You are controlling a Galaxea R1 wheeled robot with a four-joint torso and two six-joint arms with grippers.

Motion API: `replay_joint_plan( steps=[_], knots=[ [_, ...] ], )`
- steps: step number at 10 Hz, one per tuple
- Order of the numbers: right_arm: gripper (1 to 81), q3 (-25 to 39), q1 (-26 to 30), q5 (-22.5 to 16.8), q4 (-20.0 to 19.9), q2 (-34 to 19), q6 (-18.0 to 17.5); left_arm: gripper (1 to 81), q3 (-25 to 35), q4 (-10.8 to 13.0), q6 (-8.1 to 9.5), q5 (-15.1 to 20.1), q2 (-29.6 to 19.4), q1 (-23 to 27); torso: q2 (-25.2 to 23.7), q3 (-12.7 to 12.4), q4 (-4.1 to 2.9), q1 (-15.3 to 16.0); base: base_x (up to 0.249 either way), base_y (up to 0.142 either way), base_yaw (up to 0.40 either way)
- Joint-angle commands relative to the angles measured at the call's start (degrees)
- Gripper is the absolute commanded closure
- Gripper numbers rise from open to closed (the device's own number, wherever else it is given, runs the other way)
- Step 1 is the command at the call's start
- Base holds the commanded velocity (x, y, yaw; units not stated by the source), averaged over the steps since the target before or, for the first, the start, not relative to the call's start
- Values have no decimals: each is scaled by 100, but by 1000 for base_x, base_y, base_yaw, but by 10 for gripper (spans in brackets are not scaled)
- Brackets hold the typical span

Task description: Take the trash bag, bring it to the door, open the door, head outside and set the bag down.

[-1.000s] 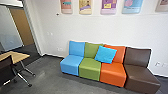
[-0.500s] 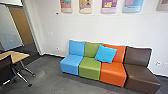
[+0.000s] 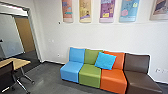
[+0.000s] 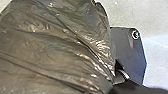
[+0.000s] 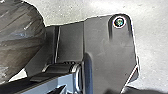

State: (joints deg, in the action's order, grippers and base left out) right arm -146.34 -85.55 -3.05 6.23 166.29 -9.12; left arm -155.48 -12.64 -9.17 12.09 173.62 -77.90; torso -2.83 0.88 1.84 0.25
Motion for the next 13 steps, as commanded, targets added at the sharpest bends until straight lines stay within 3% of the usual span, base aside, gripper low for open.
replay_joint_plan(
  steps=[1, 3, 13],
  knots=[
    [10, 1, 306, -328, 36, -50, 15, 811, -9, 25, -50, 382, -11, 358, 0, 5, 0, 0, 0, 0, 0],
    [10, 1, 280, -328, 36, -15, 15, 811, -9, 16, -129, 372, -11, 332, 0, -54, 0, -2, 0, 0, 0],
    [10, -8, 236, -328, 36, 21, 15, 811, -9, 7, -156, 373, -55, 332, 0, -50, 0, -4, 0, 0, 0]
  ],
)
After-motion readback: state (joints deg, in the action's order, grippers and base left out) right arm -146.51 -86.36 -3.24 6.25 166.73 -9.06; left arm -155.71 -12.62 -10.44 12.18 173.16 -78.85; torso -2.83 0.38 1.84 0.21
